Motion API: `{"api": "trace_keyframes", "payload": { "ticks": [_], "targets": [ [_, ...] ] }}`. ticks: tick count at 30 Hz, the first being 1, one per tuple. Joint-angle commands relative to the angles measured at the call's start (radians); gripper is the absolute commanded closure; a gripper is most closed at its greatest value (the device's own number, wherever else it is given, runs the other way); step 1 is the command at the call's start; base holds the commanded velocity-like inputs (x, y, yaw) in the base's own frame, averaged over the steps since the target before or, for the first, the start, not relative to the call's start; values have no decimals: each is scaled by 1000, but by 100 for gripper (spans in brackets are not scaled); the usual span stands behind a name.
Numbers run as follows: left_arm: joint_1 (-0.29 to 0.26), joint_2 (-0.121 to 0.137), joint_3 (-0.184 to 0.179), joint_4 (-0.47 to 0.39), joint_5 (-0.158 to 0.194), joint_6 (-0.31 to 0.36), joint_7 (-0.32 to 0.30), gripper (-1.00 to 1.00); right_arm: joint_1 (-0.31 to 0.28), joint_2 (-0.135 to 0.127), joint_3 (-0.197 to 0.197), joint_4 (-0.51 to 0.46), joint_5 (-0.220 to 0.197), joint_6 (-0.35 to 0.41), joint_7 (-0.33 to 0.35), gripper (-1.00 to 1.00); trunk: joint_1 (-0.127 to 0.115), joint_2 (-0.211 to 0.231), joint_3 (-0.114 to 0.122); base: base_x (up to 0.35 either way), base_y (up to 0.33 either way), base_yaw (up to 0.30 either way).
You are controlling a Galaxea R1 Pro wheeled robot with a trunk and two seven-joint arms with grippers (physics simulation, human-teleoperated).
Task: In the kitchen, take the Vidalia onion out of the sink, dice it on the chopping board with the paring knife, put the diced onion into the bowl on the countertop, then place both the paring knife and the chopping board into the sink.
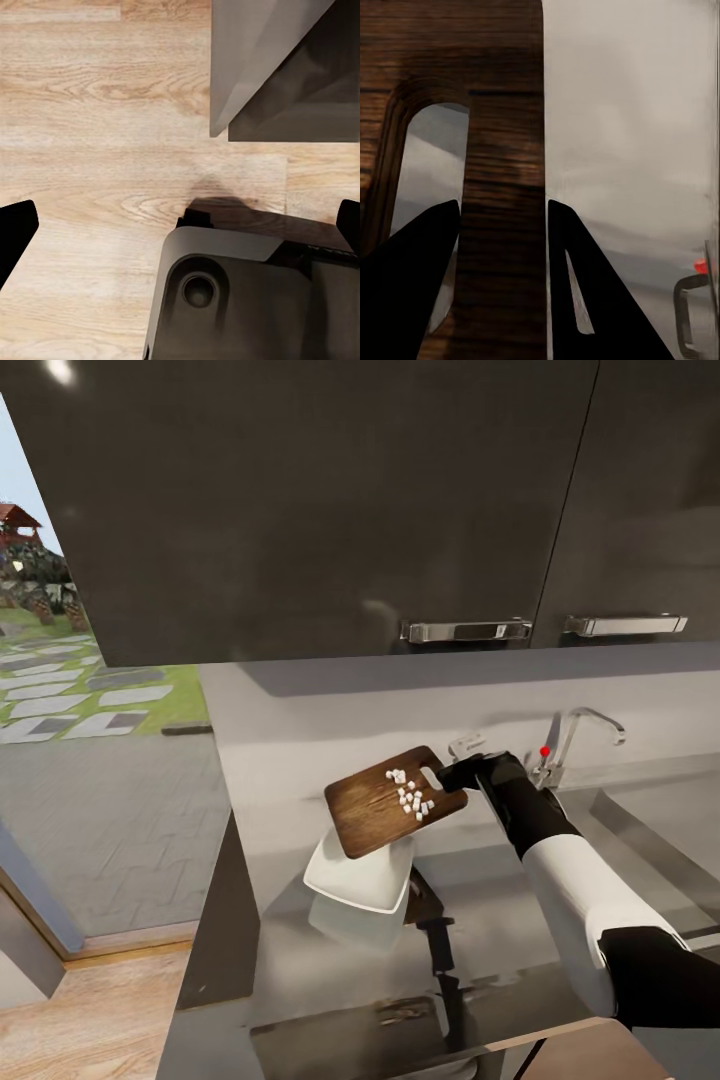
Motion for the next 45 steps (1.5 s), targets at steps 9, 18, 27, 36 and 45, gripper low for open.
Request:
{"api": "trace_keyframes", "payload": {
  "ticks": [9, 18, 27, 36, 45],
  "targets": [
    [-2, -1, -8, 3, 6, -6, 1, -100, -1, 0, 5, -6, 23, 28, 7, 100, 1, -2, -2, 0, 0, 0],
    [-2, -1, -8, 4, 6, -6, 1, -100, -1, 1, 5, -10, 24, 36, 7, 100, 1, -2, -2, 0, 0, 0],
    [-2, 0, -8, 4, 6, -6, 1, -100, -1, 1, 5, -11, 24, 36, 6, 100, 1, -2, -2, 0, 0, 0],
    [-2, -1, -8, 3, 6, -6, 2, -100, -1, 3, 6, -11, 44, 36, 5, 100, 1, -2, -2, 0, 0, 0],
    [-2, 1, -8, 3, 6, -6, 4, -100, -2, 10, 5, -11, 136, 36, 6, 100, 1, -2, 9, 0, 0, 0]
  ]
}}
